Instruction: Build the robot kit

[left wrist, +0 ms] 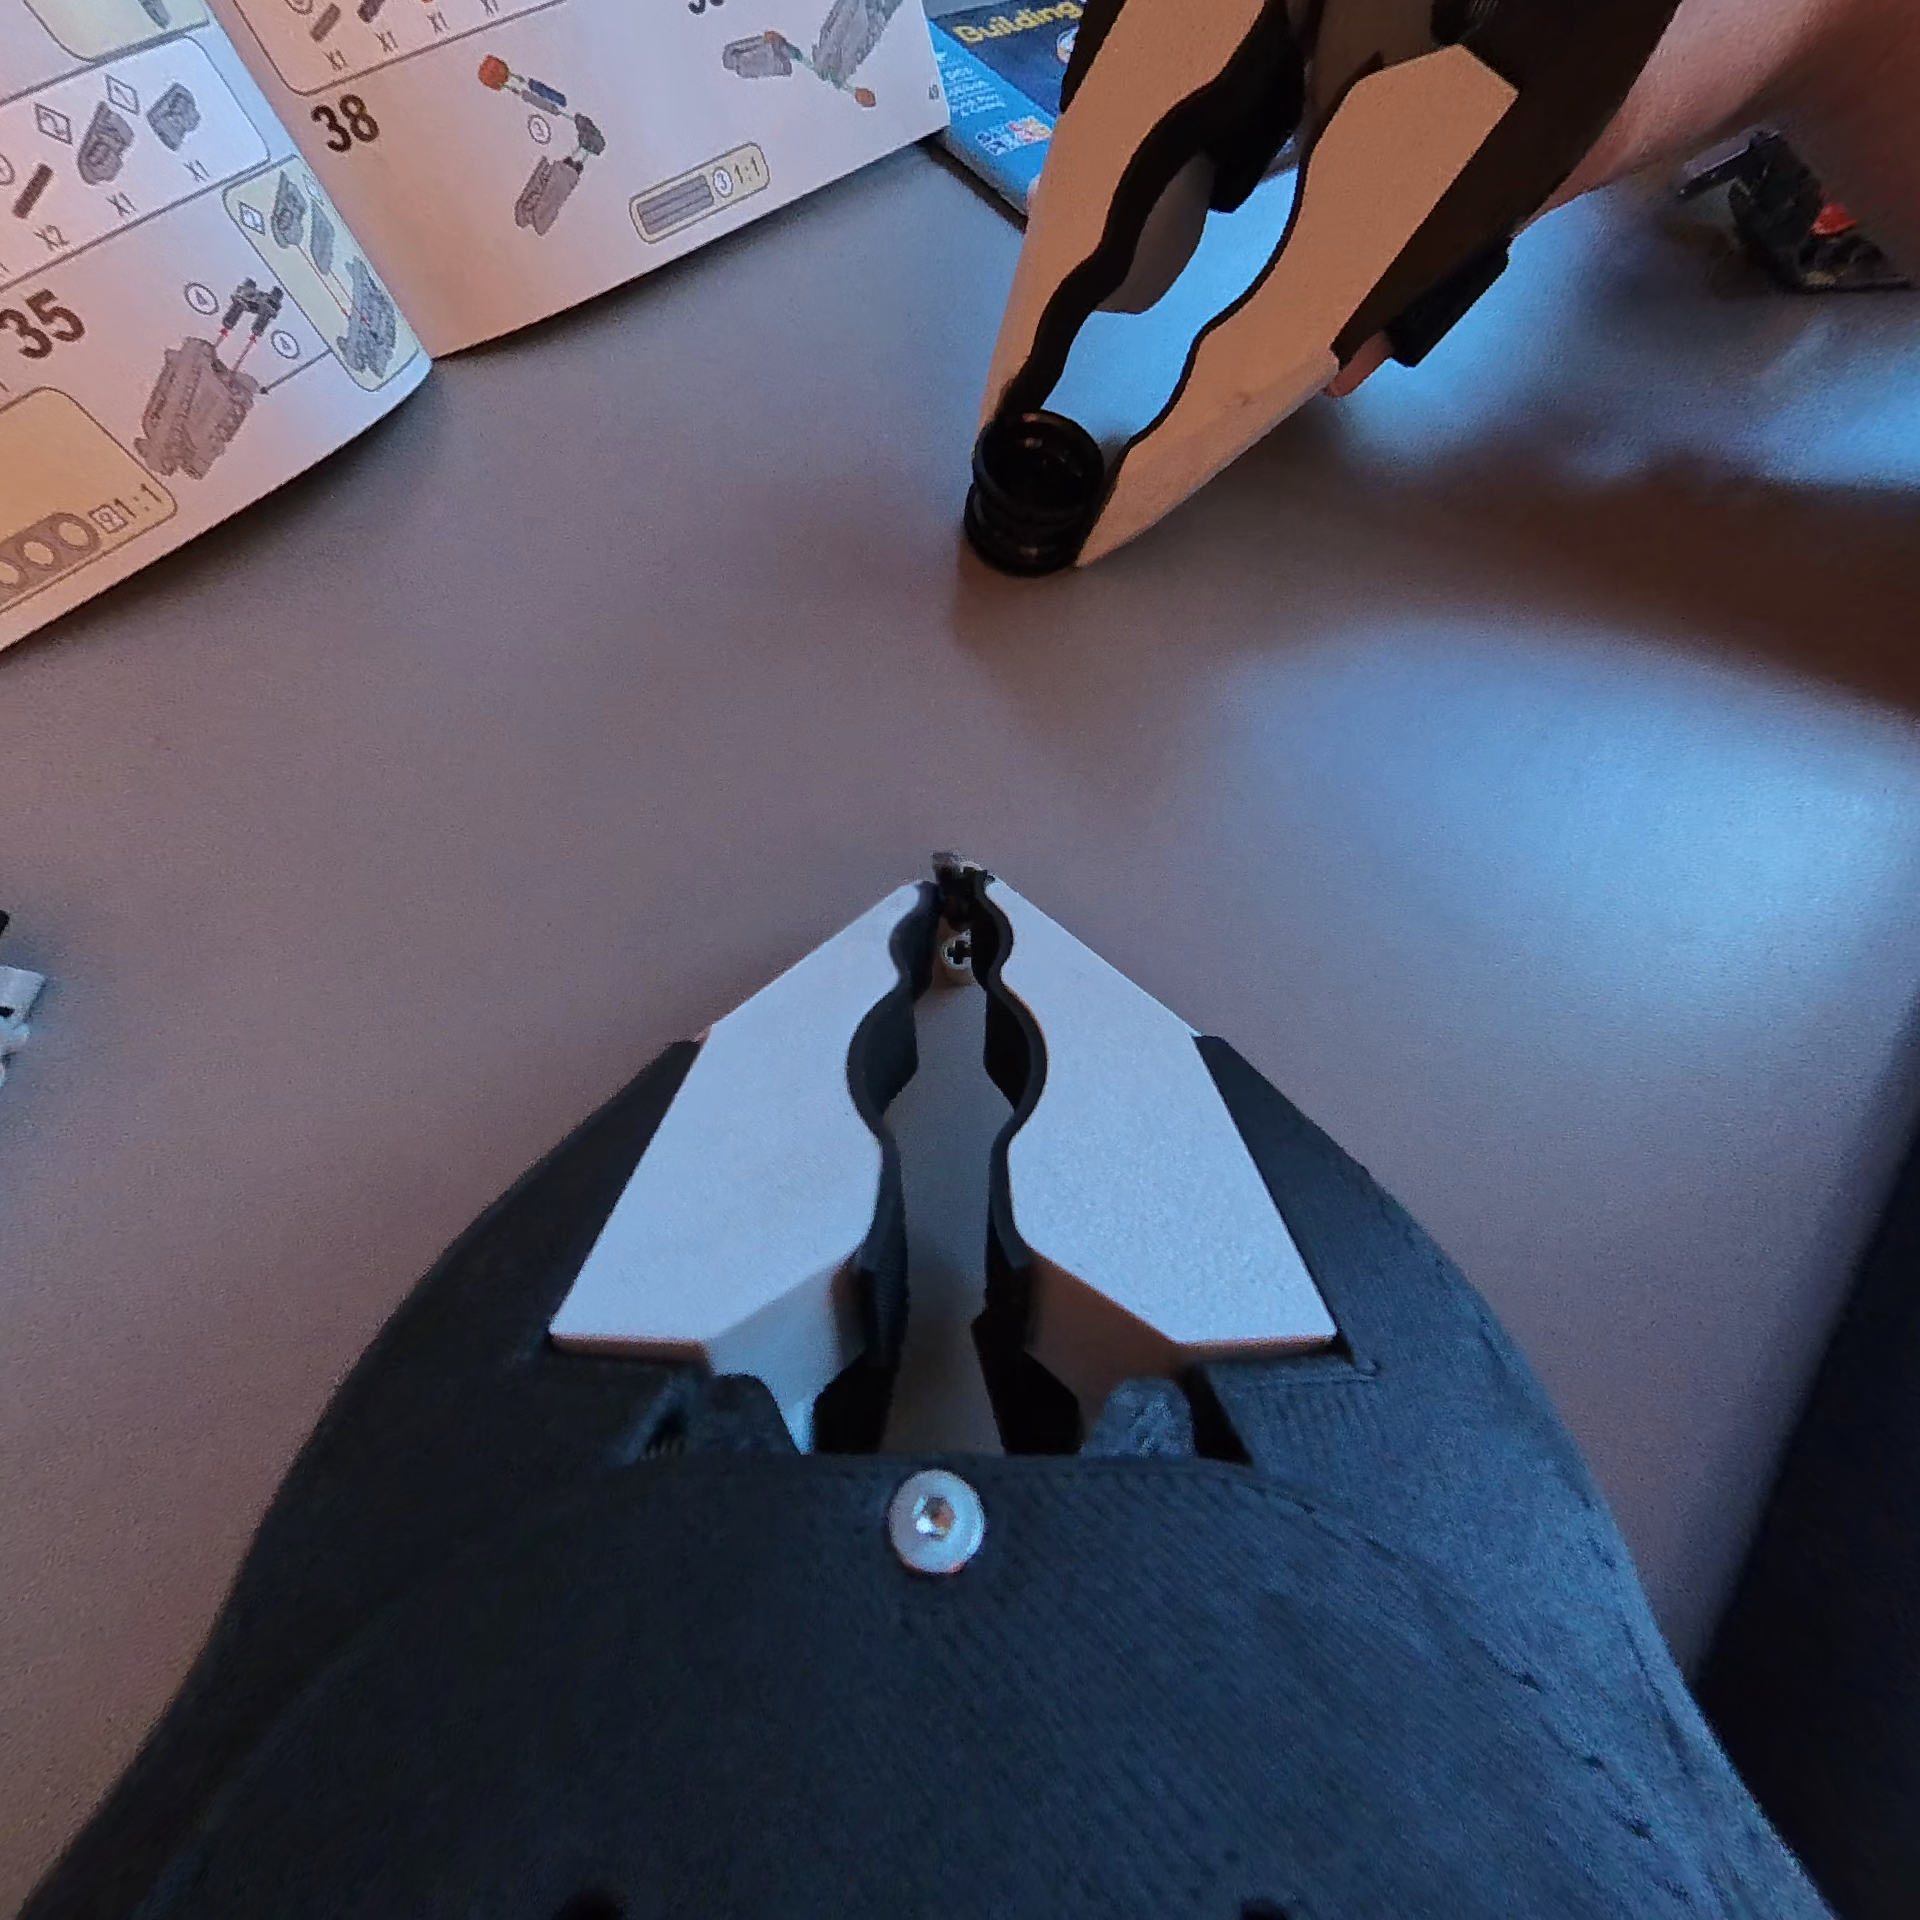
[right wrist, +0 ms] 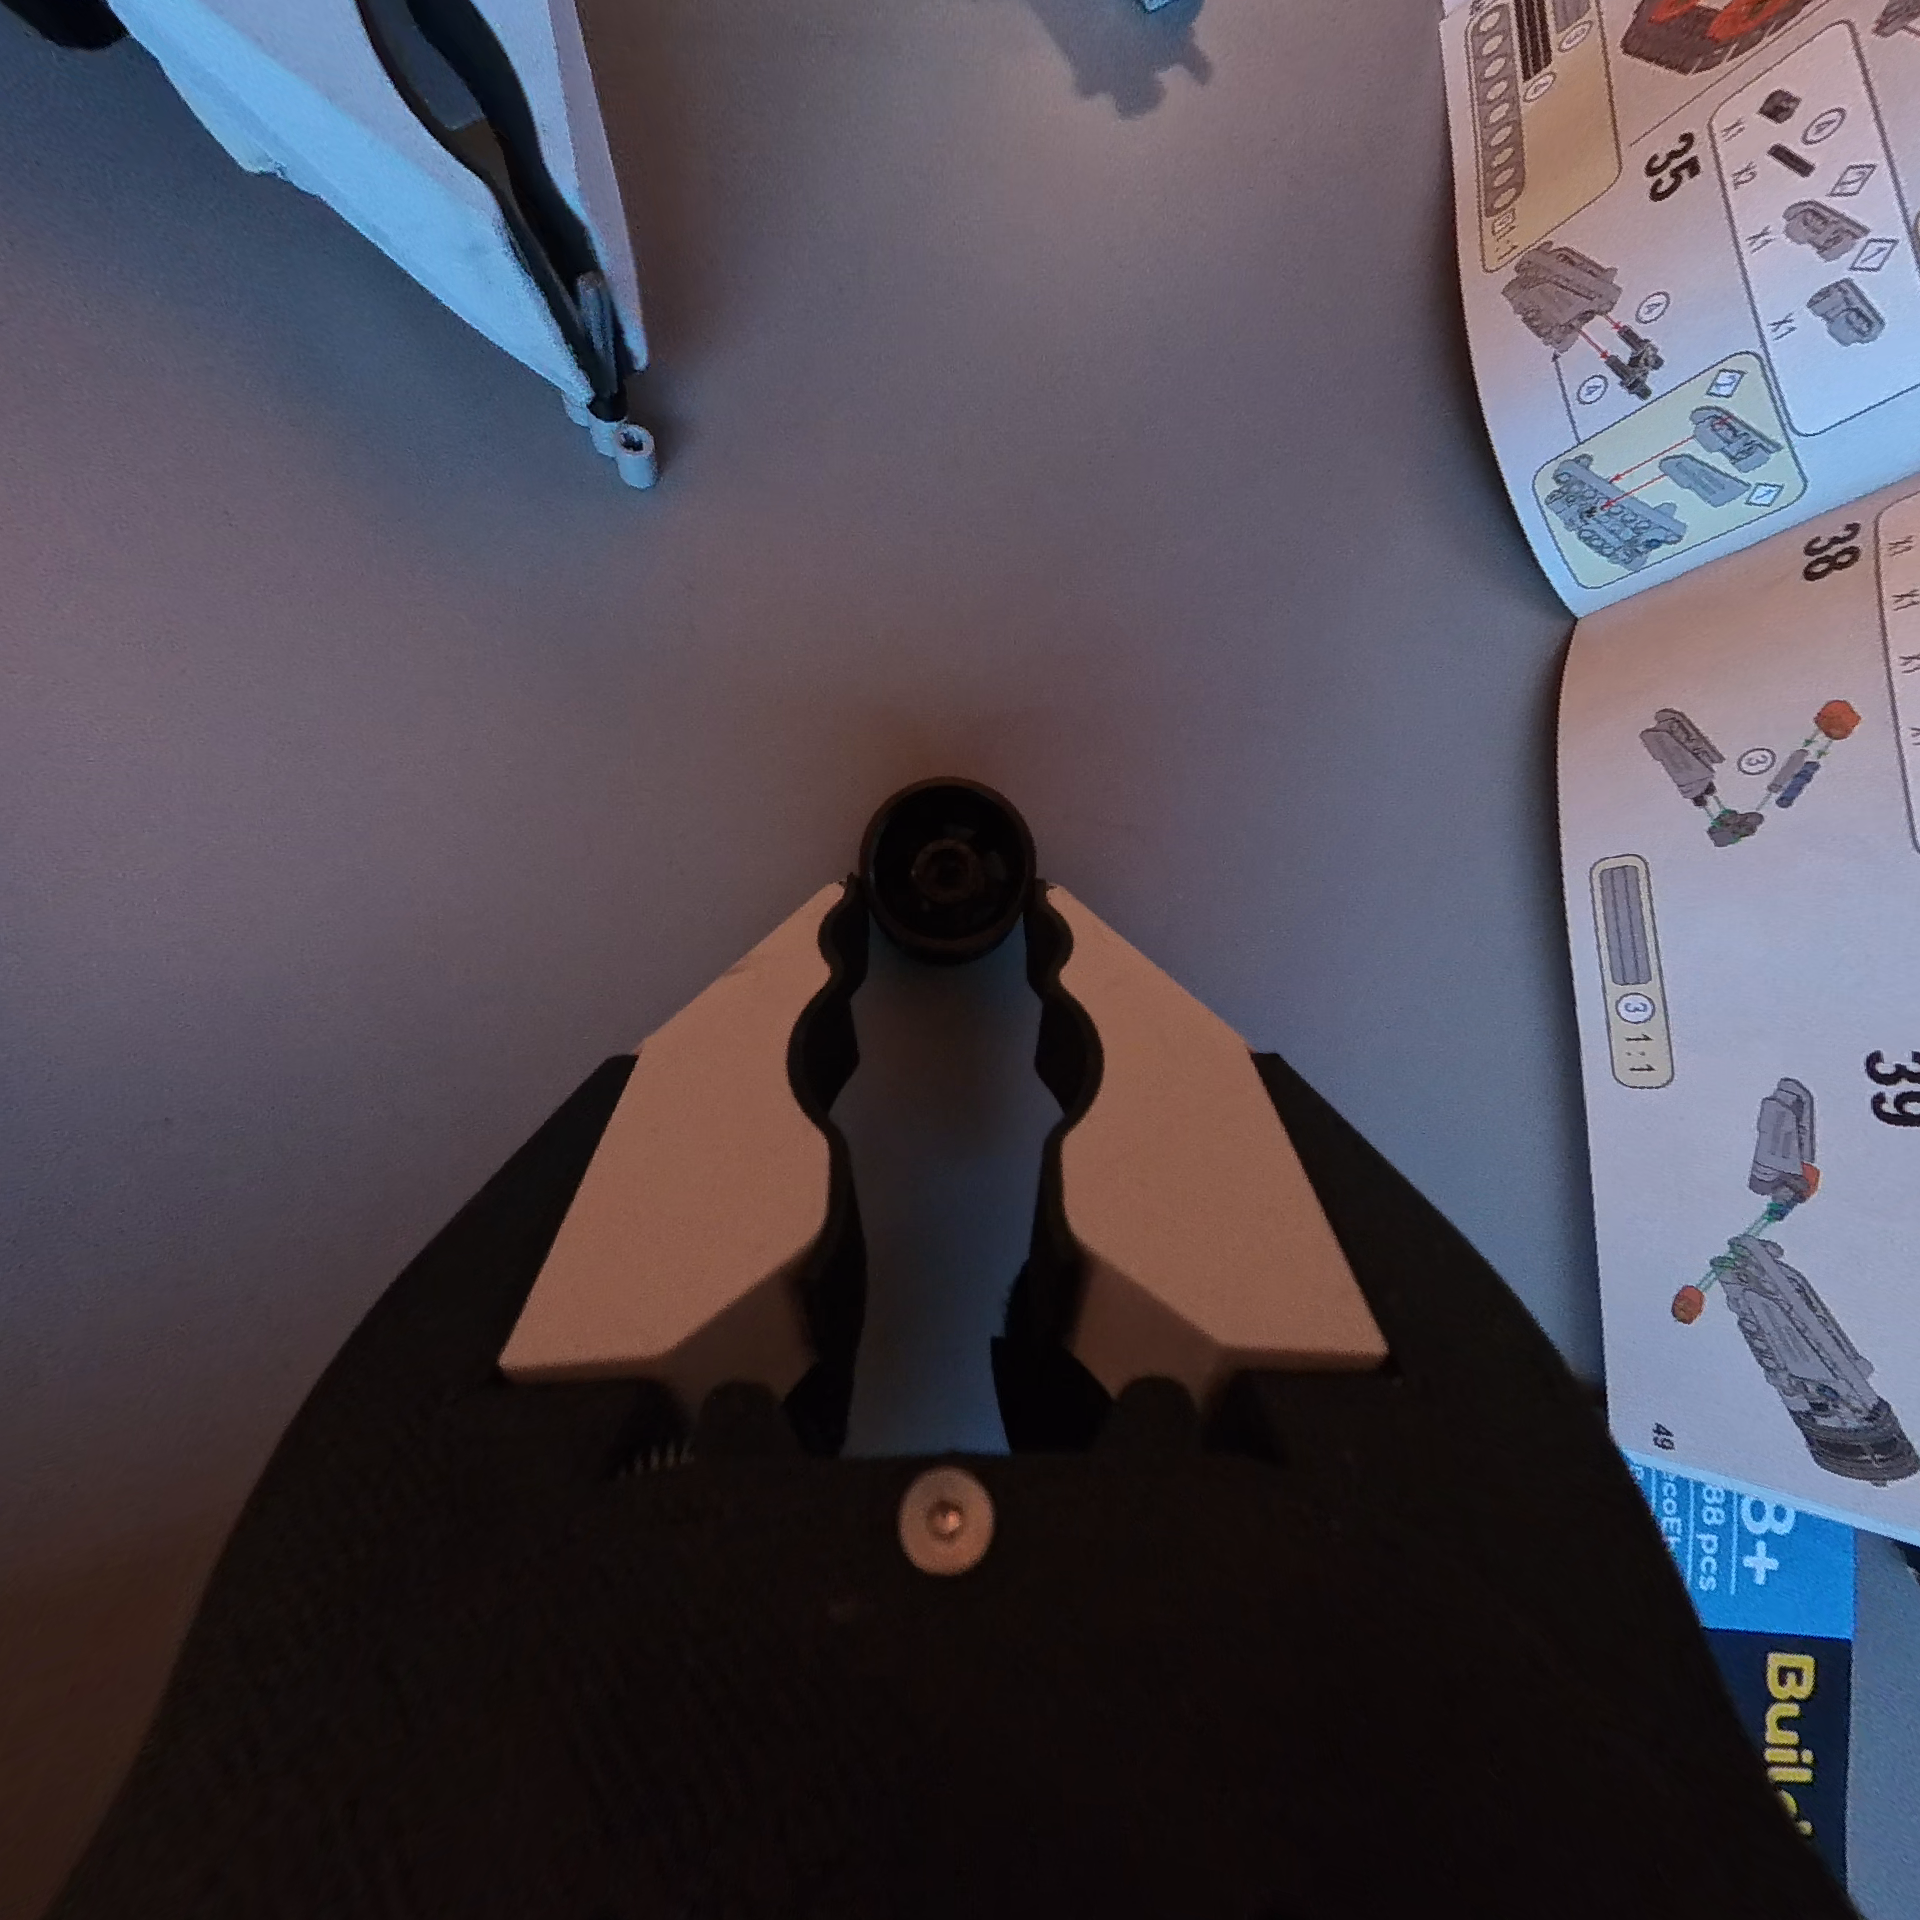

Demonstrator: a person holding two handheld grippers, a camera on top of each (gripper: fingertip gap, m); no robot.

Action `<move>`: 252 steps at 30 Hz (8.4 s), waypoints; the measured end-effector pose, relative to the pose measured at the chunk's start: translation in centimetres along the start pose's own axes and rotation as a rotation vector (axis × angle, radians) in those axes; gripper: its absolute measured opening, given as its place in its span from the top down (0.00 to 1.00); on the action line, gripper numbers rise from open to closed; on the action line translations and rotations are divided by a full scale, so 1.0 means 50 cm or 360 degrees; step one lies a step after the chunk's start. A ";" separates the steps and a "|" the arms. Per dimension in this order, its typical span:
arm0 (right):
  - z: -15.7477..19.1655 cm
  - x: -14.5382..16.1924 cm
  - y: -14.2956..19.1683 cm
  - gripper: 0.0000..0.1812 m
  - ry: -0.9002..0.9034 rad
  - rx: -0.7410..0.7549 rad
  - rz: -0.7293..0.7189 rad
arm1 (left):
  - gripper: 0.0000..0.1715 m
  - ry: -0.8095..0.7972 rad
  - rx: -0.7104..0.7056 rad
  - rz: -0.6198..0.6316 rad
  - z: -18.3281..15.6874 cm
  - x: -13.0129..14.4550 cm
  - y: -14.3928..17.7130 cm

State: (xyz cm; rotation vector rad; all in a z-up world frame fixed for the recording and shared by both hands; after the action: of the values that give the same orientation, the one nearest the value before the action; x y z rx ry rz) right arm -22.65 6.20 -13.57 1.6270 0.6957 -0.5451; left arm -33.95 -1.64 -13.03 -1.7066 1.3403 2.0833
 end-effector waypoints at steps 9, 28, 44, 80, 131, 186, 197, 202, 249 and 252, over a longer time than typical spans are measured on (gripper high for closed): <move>0.000 0.000 0.000 0.83 0.0005 0.0003 0.0002 | 0.98 -0.0050 0.0014 0.0027 -0.007 0.003 -0.005; 0.016 -0.016 -0.005 0.83 0.0228 0.0052 0.0009 | 0.97 -0.0151 -0.0016 0.0127 -0.009 0.015 -0.018; 0.083 -0.124 0.023 0.84 0.0749 0.0126 -0.0281 | 0.97 -0.0362 0.0103 0.0118 -0.039 0.014 -0.021; 0.131 -0.215 0.012 0.84 0.1187 0.0488 -0.0442 | 0.89 0.0448 0.0544 -0.0592 -0.024 -0.096 0.082; 0.130 -0.200 0.055 0.83 0.0193 -0.0421 -0.0747 | 0.80 -0.1259 -0.0441 -0.0520 -0.114 -0.101 0.088; 0.050 -0.197 0.060 0.84 0.0331 0.0361 -0.0716 | 0.88 0.0416 0.0429 -0.0475 -0.036 -0.053 0.066; 0.052 -0.180 0.038 0.84 0.0372 0.0334 -0.0622 | 0.93 0.0007 0.0215 -0.0086 -0.060 -0.008 0.012; 0.050 -0.180 0.038 0.84 0.0364 0.0332 -0.0617 | 0.94 -0.0039 0.0148 0.0036 -0.056 0.006 -0.006; 0.076 -0.174 0.056 0.84 0.0173 -0.0064 -0.0838 | 0.97 -0.0200 0.0074 0.0071 -0.040 0.016 0.000; 0.080 -0.169 0.047 0.84 0.0185 -0.0078 -0.0794 | 0.89 -0.0137 0.0081 0.0068 -0.036 0.017 0.004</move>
State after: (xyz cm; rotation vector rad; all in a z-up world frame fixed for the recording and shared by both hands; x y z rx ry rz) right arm -26.84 0.86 -6.75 1.4459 1.2064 -0.7856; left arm -33.10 -3.35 -13.56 -1.5629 1.4033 2.1003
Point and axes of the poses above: each gripper's, where its closed fingertips meet, y back along the fingers, x out of its underside, z = x × y across the jaws, the point moved 3 cm from there along y, back along the fingers, and after that the axes turned 3 degrees about -z, right-handed, at the moved point
